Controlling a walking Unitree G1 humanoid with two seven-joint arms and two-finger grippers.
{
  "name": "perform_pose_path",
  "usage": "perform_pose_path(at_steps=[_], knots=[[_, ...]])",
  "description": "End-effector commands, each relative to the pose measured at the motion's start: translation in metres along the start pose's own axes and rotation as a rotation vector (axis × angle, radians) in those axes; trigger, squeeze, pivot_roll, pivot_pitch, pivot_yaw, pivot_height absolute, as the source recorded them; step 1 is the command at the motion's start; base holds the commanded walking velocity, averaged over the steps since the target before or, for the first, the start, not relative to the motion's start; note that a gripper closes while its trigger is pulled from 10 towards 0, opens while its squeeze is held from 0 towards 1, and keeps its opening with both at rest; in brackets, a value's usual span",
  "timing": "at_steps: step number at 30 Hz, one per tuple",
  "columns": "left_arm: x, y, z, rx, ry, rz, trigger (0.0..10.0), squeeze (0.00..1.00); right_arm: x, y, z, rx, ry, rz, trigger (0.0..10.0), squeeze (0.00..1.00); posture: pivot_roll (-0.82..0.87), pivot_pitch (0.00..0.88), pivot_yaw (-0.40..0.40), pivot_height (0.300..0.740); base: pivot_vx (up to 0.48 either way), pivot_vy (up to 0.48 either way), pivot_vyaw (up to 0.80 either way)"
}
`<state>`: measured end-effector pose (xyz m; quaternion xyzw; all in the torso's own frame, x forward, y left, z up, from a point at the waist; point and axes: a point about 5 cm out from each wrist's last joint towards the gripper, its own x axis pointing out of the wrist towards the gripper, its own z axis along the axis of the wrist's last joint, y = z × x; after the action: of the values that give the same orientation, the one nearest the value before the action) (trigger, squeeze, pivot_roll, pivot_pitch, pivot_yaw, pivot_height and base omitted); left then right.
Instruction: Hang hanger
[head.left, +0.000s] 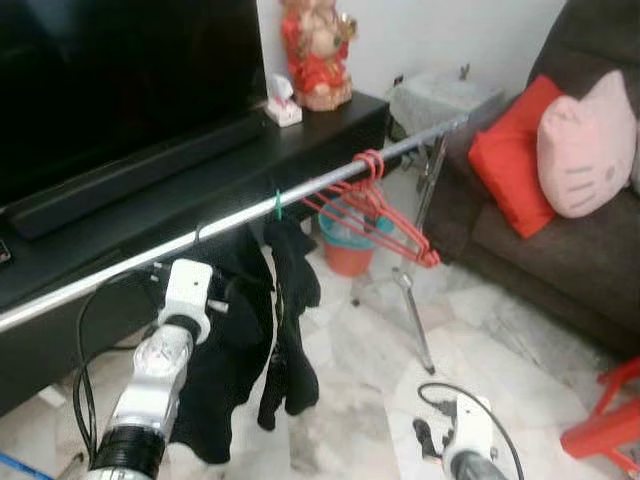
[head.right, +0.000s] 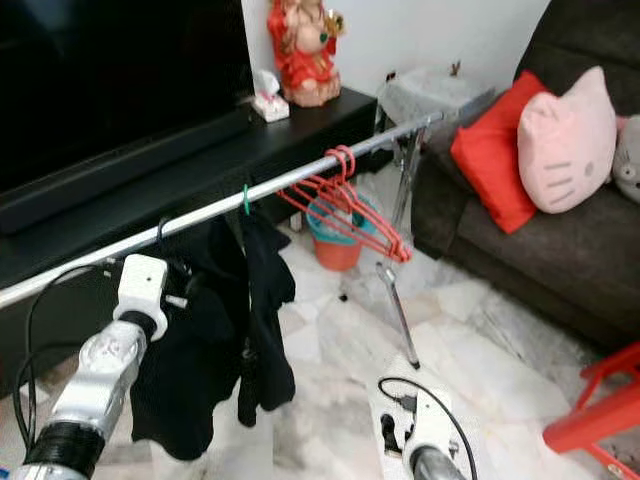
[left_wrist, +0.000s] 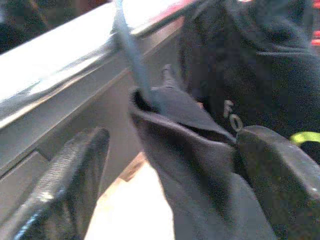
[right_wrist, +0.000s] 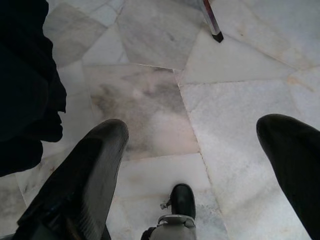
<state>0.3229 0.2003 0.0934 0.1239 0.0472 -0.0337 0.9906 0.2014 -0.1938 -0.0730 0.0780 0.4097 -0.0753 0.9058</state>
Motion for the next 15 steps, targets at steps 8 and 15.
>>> perform_pose_path(at_steps=[8,15], knots=[[0.008,0.003,-0.012,-0.092,0.083,0.004,10.0,1.0,0.0,0.001,-0.001,0.0,0.007,0.004,10.0,0.0,-0.02,0.0,0.014,0.74,0.0,0.0,0.0],[0.02,-0.024,-0.013,-0.224,0.14,-0.112,10.0,0.0,0.0,0.0,-0.002,0.002,0.01,0.007,10.0,0.0,-0.03,0.0,0.011,0.74,0.0,0.0,0.0]])
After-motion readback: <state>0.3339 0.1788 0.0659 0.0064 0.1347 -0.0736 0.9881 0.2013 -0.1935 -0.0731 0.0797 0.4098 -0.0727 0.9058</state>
